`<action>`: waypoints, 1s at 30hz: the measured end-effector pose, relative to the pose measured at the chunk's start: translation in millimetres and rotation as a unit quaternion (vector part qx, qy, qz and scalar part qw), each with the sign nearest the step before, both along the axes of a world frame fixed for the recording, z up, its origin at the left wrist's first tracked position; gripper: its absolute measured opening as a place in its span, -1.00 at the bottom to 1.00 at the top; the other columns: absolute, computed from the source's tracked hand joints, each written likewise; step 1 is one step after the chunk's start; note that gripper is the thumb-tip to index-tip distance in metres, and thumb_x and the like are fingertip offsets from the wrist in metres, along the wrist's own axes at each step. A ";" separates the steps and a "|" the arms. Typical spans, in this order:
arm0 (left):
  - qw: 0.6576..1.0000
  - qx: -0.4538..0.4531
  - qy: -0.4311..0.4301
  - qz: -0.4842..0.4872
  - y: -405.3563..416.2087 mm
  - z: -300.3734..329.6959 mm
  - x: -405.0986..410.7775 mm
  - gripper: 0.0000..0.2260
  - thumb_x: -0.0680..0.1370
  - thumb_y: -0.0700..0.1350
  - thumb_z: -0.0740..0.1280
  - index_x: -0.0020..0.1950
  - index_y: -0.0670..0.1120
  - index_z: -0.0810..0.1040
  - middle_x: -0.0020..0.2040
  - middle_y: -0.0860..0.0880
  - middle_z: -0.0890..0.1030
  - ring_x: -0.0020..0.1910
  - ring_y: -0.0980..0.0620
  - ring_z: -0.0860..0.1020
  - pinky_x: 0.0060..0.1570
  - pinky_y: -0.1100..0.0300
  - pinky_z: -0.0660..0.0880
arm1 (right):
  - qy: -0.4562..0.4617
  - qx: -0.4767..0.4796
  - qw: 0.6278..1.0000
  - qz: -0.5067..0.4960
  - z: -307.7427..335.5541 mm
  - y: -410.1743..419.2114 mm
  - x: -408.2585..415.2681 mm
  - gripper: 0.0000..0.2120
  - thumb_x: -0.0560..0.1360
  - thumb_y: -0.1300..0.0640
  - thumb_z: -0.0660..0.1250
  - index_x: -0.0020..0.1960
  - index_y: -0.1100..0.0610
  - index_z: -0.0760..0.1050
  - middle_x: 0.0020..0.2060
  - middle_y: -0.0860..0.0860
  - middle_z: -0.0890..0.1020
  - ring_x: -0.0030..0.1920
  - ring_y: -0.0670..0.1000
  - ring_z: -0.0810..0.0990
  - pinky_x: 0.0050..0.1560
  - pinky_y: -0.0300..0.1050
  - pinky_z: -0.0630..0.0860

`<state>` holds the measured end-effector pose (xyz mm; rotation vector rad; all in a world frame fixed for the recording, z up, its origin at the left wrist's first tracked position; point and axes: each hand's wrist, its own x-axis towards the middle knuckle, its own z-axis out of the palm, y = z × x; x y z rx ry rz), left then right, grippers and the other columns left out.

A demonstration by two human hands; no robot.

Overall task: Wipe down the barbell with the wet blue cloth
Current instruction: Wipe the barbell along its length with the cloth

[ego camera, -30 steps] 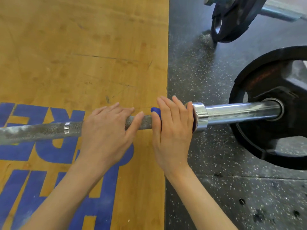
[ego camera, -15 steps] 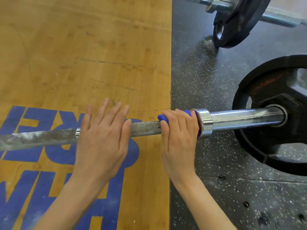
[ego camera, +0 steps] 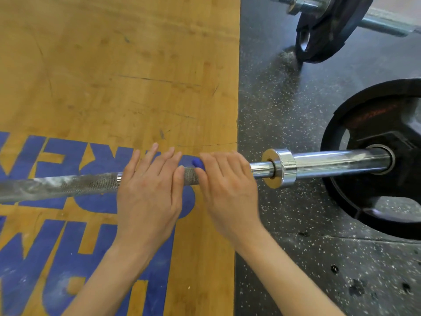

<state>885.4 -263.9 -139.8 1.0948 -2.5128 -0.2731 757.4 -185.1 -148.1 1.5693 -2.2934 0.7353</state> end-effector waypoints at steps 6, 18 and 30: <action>1.000 0.006 0.002 0.004 5.6 -0.3 0.9 -0.58 0.70 -0.04 0.04 0.33 -0.17 0.61 0.29 -0.09 0.64 0.43 -0.15 0.48 0.49 -0.09 0.20 | -0.031 0.016 0.997 -0.066 3.9 -2.4 15.3 -0.66 0.70 0.08 0.05 0.04 0.14 0.58 -0.06 0.01 0.63 0.00 0.09 0.51 0.22 0.11 0.42; 1.000 0.007 0.022 0.005 7.9 -2.3 4.4 -0.60 0.70 -0.04 0.06 0.31 -0.15 0.62 0.28 -0.07 0.64 0.44 -0.13 0.47 0.48 -0.09 0.22 | 0.004 0.018 1.000 0.010 5.0 5.0 4.8 -0.70 0.69 0.09 0.12 0.05 0.16 0.61 -0.09 0.01 0.64 -0.01 0.08 0.56 0.22 0.01 0.43; 0.999 0.012 0.032 0.012 9.9 0.2 1.6 -0.60 0.70 -0.05 0.06 0.27 -0.15 0.64 0.26 -0.07 0.66 0.41 -0.13 0.49 0.46 -0.08 0.23 | -0.015 0.070 0.995 -0.064 10.9 13.9 -8.5 -0.64 0.71 0.07 0.02 -0.01 0.11 0.56 -0.14 -0.02 0.58 -0.03 0.08 0.49 0.11 -0.03 0.35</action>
